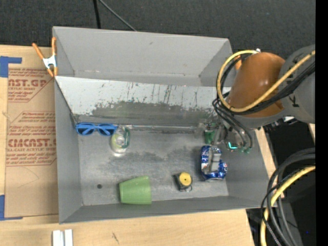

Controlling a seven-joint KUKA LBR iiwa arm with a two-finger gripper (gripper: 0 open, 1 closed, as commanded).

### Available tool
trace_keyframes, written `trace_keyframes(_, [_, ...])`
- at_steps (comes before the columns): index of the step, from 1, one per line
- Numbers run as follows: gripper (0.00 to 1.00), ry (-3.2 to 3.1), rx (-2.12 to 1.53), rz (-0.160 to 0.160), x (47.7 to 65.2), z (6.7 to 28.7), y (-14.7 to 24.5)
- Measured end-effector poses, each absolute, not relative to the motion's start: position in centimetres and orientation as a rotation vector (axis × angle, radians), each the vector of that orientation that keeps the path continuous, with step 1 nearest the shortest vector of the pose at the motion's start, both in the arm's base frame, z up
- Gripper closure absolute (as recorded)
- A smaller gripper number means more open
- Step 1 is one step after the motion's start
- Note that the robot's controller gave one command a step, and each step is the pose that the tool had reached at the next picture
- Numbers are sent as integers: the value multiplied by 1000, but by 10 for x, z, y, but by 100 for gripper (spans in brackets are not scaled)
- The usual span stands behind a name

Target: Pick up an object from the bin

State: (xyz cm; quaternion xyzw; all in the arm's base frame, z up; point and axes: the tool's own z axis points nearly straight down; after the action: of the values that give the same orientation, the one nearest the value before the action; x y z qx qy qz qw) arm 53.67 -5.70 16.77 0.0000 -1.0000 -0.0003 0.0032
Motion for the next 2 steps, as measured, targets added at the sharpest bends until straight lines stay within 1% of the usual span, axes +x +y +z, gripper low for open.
trace_keyframes(1, [0, -3109, -410, 0, 526, 67, -108])
trace_keyframes(2, [0, -3043, -775, 0, 484, 74, -130])
